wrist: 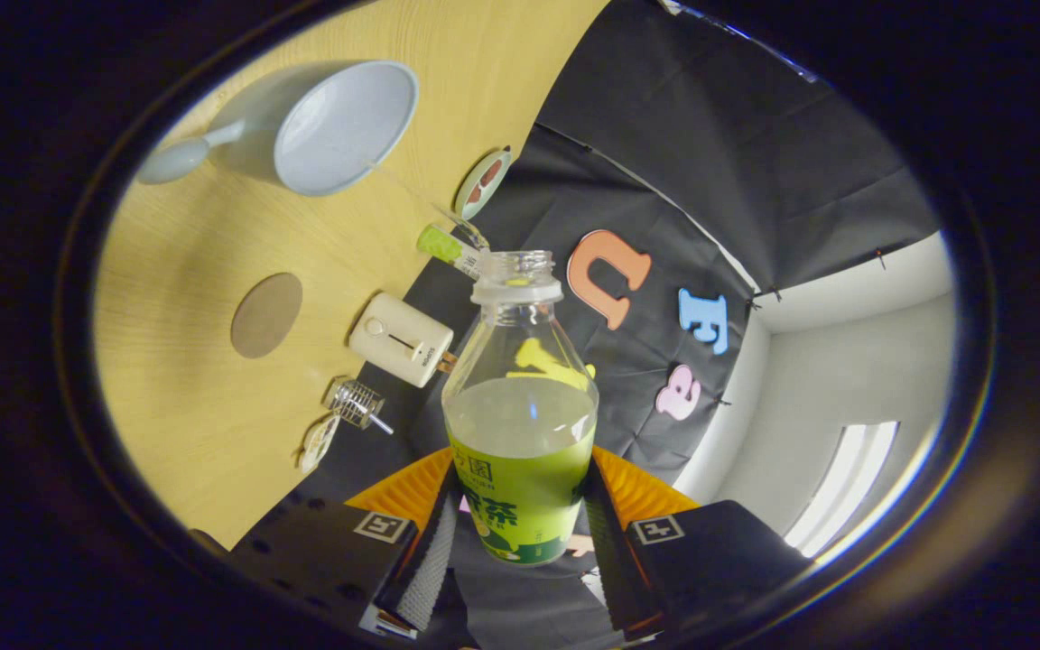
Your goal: Take the bottle from table, then pour the juice into the cup, finally place the bottle on the coaster
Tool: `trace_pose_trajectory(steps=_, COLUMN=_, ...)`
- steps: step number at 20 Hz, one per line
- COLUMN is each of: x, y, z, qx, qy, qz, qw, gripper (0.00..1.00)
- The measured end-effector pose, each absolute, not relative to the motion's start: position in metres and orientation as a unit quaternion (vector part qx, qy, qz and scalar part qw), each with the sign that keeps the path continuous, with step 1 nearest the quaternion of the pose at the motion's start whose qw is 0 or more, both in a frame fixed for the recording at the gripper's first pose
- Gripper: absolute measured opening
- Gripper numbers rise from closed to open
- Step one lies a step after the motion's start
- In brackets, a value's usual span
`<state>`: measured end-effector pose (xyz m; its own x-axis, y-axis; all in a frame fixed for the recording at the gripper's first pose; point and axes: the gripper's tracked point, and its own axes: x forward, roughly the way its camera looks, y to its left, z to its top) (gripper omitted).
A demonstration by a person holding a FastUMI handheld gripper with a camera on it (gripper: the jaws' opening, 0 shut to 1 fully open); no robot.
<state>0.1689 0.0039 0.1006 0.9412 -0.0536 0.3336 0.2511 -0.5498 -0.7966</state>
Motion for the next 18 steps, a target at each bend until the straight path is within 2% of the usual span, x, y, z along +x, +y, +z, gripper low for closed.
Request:
trace_pose_trajectory(steps=9, x=0.165, y=0.014, z=0.107, qx=-0.874, qy=-0.077, qz=-0.165, qw=0.451, gripper=0.75)
trace_pose_trajectory(steps=18, x=0.162, y=0.015, z=0.108, qx=-0.864, qy=-0.081, qz=-0.165, qw=0.468, gripper=0.75)
